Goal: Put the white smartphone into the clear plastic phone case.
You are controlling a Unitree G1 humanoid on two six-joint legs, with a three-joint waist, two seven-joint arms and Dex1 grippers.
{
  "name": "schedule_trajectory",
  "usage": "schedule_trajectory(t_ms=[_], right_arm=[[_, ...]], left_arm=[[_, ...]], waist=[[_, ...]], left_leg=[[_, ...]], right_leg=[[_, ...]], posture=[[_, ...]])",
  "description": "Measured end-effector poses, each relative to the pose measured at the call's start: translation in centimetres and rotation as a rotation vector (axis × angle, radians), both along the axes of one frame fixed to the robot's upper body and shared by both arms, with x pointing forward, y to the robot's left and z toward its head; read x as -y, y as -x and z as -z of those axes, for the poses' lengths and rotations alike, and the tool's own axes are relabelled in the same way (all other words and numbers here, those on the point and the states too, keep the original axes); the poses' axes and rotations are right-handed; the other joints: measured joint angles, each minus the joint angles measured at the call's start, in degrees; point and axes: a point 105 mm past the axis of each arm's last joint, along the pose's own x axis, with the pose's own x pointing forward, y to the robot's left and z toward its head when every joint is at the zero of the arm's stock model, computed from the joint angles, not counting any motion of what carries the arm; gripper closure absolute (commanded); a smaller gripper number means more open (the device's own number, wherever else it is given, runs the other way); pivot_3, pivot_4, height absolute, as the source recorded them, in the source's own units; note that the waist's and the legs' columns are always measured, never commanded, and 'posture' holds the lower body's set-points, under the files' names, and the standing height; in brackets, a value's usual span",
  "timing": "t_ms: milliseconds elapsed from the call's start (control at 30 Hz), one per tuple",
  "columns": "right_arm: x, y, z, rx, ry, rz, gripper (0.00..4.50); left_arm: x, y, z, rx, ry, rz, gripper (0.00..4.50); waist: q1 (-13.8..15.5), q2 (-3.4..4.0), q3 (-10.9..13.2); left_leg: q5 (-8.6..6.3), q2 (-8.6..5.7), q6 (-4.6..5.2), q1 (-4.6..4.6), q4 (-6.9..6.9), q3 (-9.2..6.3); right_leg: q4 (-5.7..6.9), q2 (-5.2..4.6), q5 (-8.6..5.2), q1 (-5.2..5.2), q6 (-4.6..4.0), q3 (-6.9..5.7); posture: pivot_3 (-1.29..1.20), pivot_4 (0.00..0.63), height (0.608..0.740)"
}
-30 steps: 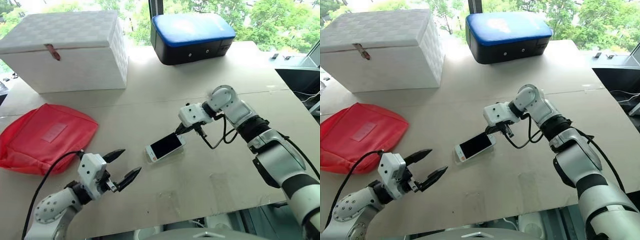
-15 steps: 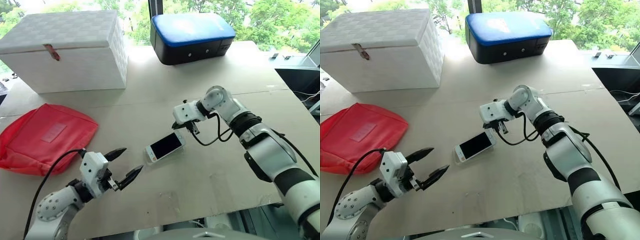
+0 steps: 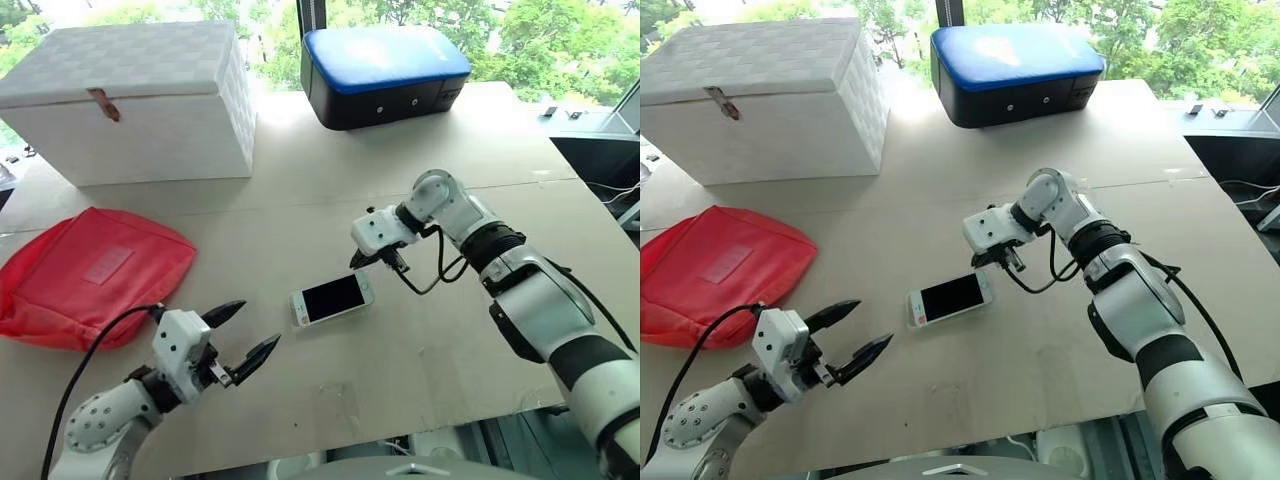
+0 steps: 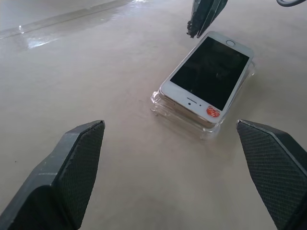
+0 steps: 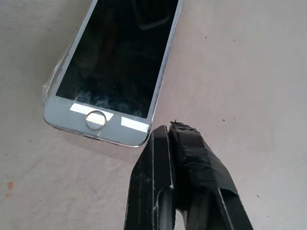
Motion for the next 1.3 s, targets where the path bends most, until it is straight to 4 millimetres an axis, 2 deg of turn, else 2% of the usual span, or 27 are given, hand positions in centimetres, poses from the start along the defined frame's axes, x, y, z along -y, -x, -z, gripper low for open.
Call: schedule_trajectory(t_ms=[200,333,400,433,567,700,1000,1200,1300], right_arm=[[0.9,0.1,-0.1,-0.018,-0.027,0.045,4.43],[-1.0,-0.1,-3.0,-0.061,-0.211,0.133,4.43],[-2.6,0.8,-3.8,-0.103,-0.295,0.147,4.43],[-3.2,1.4,-3.5,-0.123,-0.312,0.148,4.43],[-4.7,3.3,-0.3,-0.214,-0.297,0.186,4.43],[-5.8,5.5,3.3,-0.274,-0.213,0.182,4.43],[-6.6,5.5,3.8,-0.218,-0.142,0.157,4.43],[-7.4,5.5,4.1,-0.268,-0.179,0.205,4.43],[-7.0,5.3,3.8,-0.379,-0.250,0.298,4.43]], left_arm=[[0.2,-0.2,-0.1,0.007,0.002,0.011,0.00],[0.2,-0.2,-0.1,0.005,0.003,0.014,0.00],[0.1,-0.2,0.1,0.000,0.003,0.012,0.00],[0.1,-0.2,0.1,0.000,0.003,0.013,0.00],[0.0,0.0,0.2,-0.009,-0.001,0.014,0.00],[-0.5,0.2,0.3,-0.019,-0.012,0.009,0.00],[-0.8,0.2,0.1,-0.016,-0.026,0.003,0.00],[-0.8,0.0,0.0,-0.009,-0.026,0.003,0.00],[-0.8,0.0,0.0,-0.010,-0.026,0.001,0.00]], waist=[[0.0,-0.01,0.0],[-0.5,-0.01,0.0],[-0.7,-0.03,-0.1],[-0.8,-0.03,-0.1],[-0.8,-0.03,-0.1],[-0.9,0.01,0.0],[-1.1,0.07,-0.2],[-1.2,0.11,-0.4],[-1.1,0.11,-0.4]], left_leg=[[0.00,0.00,0.00,0.00,0.01,0.01],[0.01,0.07,-0.03,0.00,0.00,-0.01],[0.01,0.07,-0.03,0.01,-0.01,-0.03],[0.01,0.06,-0.03,-0.01,-0.01,-0.03],[0.00,-0.07,-0.02,-0.03,0.01,-0.01],[0.01,-0.05,-0.02,0.01,0.01,-0.08],[0.05,0.01,-0.09,0.22,0.02,-0.12],[0.05,0.02,-0.10,0.24,0.01,-0.12],[0.03,0.02,-0.12,0.16,0.02,-0.15]], right_leg=[[0.01,-0.01,0.00,0.02,0.00,0.01],[0.03,-0.01,0.00,0.02,0.00,0.01],[0.03,-0.16,0.00,0.03,-0.01,0.00],[0.02,-0.22,0.00,0.03,-0.01,-0.02],[0.02,-0.34,0.01,0.00,0.02,-0.04],[0.07,-0.16,0.01,0.00,0.01,-0.08],[0.11,0.00,0.00,0.12,-0.01,-0.01],[0.13,-0.17,-0.01,0.14,-0.03,0.01],[0.13,-0.27,0.00,0.09,-0.04,-0.02]], posture=[[0.00,0.150,0.734],[0.00,0.150,0.734],[0.00,0.150,0.734],[0.00,0.150,0.734],[0.00,0.150,0.734],[0.00,0.150,0.734],[0.00,0.150,0.734],[0.00,0.150,0.734],[0.00,0.150,0.734]])
